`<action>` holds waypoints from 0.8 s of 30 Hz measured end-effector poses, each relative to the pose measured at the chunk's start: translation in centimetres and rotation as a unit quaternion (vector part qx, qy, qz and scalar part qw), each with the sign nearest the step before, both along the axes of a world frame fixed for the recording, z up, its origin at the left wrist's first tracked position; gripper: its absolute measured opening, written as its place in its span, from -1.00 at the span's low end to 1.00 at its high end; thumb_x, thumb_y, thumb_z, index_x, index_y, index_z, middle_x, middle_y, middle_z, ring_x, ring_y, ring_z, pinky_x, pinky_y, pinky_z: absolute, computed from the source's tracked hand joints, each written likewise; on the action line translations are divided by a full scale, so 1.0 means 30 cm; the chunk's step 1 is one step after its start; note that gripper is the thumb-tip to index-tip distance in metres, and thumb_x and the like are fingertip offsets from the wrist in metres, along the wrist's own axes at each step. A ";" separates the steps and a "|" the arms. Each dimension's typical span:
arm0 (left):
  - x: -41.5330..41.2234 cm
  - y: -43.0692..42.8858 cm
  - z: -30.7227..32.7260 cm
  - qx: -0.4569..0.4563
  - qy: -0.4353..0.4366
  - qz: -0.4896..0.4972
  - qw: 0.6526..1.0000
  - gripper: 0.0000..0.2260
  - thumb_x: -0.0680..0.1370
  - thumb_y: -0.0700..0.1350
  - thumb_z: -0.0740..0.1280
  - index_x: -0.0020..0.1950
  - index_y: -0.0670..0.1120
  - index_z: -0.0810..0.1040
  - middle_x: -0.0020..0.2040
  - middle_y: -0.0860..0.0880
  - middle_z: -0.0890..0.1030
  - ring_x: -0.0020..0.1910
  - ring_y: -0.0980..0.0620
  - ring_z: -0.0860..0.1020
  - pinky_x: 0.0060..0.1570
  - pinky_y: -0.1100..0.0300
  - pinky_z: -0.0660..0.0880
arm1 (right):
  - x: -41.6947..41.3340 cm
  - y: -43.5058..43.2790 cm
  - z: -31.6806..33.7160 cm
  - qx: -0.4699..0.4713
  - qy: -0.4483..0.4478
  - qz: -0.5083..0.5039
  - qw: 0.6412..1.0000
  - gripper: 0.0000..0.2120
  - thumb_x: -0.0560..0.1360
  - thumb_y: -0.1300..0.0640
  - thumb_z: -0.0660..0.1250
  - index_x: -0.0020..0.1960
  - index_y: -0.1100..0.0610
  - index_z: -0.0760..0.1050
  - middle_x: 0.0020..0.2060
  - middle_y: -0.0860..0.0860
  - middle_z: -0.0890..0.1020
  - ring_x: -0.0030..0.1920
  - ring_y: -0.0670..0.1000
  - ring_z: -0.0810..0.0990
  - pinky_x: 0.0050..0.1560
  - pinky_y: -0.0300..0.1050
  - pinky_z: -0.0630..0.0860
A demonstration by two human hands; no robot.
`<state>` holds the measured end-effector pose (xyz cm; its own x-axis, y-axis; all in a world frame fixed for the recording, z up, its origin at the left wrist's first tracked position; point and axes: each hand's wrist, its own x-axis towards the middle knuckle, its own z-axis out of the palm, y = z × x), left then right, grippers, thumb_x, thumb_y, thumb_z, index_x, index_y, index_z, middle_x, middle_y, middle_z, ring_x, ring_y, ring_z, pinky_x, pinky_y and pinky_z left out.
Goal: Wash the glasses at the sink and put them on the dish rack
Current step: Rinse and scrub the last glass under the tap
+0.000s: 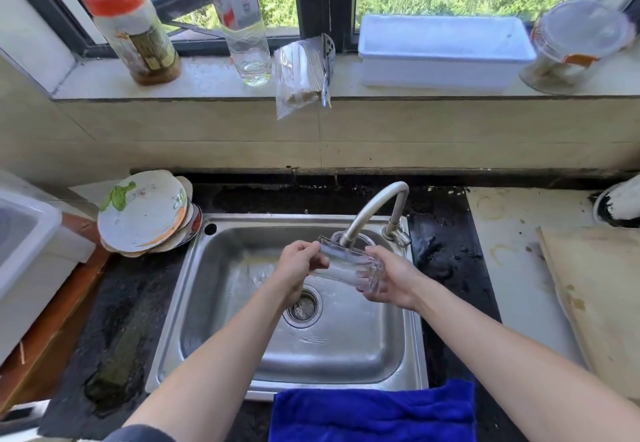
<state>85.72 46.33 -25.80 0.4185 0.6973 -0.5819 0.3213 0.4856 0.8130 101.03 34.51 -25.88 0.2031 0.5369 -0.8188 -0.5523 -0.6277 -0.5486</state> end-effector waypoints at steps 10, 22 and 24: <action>0.050 0.044 0.060 -0.001 0.138 -0.264 0.954 -0.80 0.45 -0.45 0.17 -0.20 -0.18 0.46 -0.25 -0.26 0.50 -0.36 -0.14 0.58 -0.44 0.14 0.52 | 0.040 0.060 0.090 0.029 -0.162 0.165 0.973 -0.72 0.52 -0.09 0.30 0.11 0.05 0.57 -0.05 0.05 0.66 -0.25 0.01 0.60 -0.33 -0.16 0.39; 0.048 -0.009 -0.045 -0.089 0.088 -0.056 0.991 -0.79 0.54 -0.43 0.01 -0.04 -0.13 0.26 -0.37 -0.20 0.44 -0.53 0.01 0.39 -0.52 0.19 0.37 | -0.137 -0.089 -0.059 0.216 -0.540 0.299 0.756 -0.40 0.56 -0.29 -0.11 0.48 -0.07 0.30 0.50 -0.12 0.26 0.50 -0.21 0.03 0.52 -0.02 0.08; 0.057 -0.013 -0.049 -0.113 0.070 -0.023 0.991 -0.78 0.55 -0.42 -0.03 -0.11 -0.11 0.22 -0.39 -0.14 0.37 -0.52 0.05 0.33 -0.50 0.24 0.32 | -0.105 -0.040 -0.052 0.211 -0.506 0.261 0.794 -0.42 0.55 -0.31 -0.08 0.48 -0.14 0.29 0.51 -0.15 0.24 0.50 -0.22 0.02 0.51 0.03 0.12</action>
<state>87.43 45.93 -27.27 0.3515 0.5249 -0.7752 0.4487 0.6323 0.6316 97.88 33.32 -27.45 0.3022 0.9476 -0.1034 0.5816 -0.2692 -0.7677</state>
